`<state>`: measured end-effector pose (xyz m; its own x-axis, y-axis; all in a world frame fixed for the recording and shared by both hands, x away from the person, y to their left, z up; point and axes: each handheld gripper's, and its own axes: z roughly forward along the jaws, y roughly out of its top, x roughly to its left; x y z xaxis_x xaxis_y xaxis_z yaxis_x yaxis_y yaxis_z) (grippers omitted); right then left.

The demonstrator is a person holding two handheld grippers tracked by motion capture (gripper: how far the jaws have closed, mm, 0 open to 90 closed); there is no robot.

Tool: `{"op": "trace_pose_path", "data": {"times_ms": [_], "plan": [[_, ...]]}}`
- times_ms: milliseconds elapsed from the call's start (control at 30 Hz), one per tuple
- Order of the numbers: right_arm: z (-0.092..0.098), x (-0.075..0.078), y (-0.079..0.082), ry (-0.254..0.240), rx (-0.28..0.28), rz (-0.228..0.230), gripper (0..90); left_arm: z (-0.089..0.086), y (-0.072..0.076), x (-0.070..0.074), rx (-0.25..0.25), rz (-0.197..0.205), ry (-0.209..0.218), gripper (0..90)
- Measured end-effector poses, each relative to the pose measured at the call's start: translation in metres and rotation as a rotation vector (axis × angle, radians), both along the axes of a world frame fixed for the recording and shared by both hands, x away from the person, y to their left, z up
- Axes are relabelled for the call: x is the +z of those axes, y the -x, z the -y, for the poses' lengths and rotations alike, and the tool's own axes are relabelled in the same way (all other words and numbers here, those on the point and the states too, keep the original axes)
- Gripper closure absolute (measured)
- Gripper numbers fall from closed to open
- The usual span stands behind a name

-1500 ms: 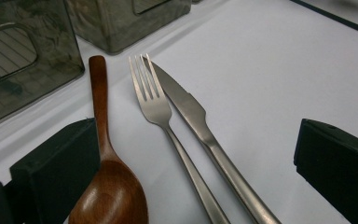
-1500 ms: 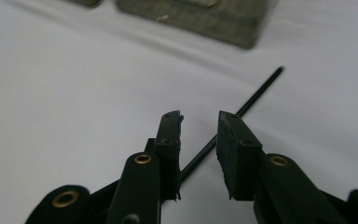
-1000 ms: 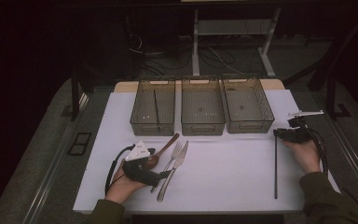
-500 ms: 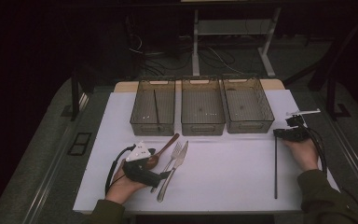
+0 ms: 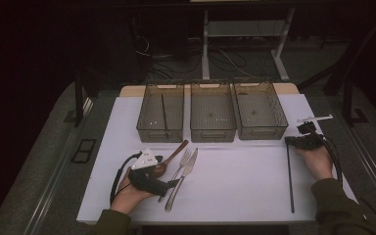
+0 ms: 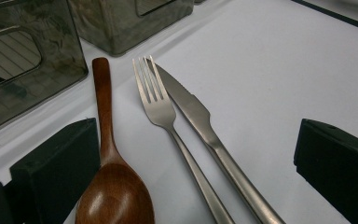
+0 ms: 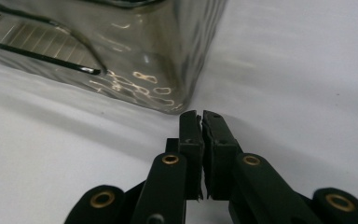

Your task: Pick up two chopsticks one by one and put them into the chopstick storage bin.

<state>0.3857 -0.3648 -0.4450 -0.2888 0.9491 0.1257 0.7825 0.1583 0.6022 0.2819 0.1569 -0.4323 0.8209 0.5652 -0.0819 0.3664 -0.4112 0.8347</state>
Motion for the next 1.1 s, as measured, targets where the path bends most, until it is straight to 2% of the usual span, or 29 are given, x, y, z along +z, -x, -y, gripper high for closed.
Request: {"op": "trace_pose_path", "data": {"times_ms": [733, 833, 1000, 1100], "plan": [[-0.028, 0.000, 0.004, 0.009, 0.115, 0.017, 88.5, 0.000, 0.000, 0.000, 0.001, 0.003, -0.001, 0.0], [-0.029, 0.004, 0.005, 0.012, 0.116, 0.026, 88.5, 0.000, 0.001, 0.001, 0.000, 0.003, -0.001, 0.0], [-0.018, 0.011, 0.011, 0.005, 0.087, 0.033, 88.3, 0.000, 0.001, 0.000, 0.000, 0.002, -0.001, 0.0], [-0.013, 0.013, 0.016, 0.008, 0.083, 0.033, 83.0, 0.000, 0.001, 0.000, 0.000, 0.001, 0.001, 0.0]]}}
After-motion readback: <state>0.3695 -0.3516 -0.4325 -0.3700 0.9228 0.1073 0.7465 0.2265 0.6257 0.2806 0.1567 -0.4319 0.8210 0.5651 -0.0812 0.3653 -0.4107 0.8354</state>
